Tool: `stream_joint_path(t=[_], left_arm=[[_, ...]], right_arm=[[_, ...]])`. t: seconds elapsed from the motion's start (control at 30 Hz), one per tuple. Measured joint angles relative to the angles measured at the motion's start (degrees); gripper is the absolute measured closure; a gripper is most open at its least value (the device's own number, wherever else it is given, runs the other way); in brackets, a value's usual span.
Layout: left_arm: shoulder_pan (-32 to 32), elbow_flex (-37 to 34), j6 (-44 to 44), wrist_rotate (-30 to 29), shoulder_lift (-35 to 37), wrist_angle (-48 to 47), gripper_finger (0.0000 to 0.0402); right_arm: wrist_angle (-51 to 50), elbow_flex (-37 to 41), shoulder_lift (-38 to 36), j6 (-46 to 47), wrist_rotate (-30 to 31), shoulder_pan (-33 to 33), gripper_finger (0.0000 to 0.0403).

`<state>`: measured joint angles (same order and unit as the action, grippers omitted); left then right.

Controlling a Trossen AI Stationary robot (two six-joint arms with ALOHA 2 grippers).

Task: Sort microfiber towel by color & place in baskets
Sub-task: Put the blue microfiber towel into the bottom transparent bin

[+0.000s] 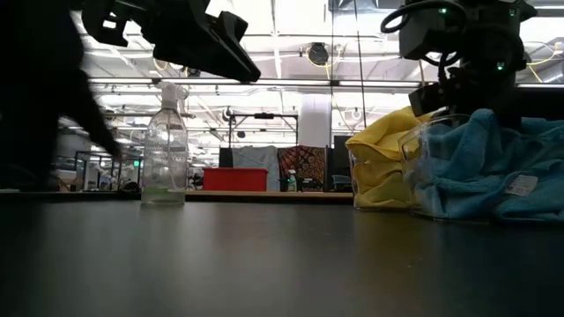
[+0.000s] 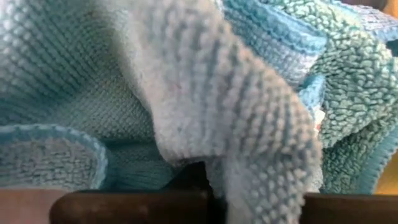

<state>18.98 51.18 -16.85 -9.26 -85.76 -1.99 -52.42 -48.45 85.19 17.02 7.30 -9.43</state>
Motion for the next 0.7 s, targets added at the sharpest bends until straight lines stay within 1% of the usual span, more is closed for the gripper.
stream_joint_path(t=[0.13,0.3,0.47,0.57,0.7], left_arm=[[-0.1,0.0,0.0,0.0,0.0,0.1,0.0296],[-0.2,0.0,0.0,0.0,0.0,0.2,0.0296],[-0.4,0.0,0.0,0.0,0.0,0.2,0.0296],[-0.6,0.0,0.0,0.0,0.0,0.2,0.0296],[-0.7,0.0,0.0,0.0,0.0,0.3,0.0296]], right_arm=[[-0.4,0.0,-0.6,-0.8,-0.1,0.0,0.0365],[-0.7,0.0,-4.4,-0.4,-0.5,0.0,0.0298],[-1.9,-1.9,-9.7,0.3,-0.7,0.0,0.0236],[-2.9,-3.3,-12.6,0.3,-0.6,0.0,0.0210],[-4.9,-5.4,-15.5,0.1,-0.3,0.0,0.0188]])
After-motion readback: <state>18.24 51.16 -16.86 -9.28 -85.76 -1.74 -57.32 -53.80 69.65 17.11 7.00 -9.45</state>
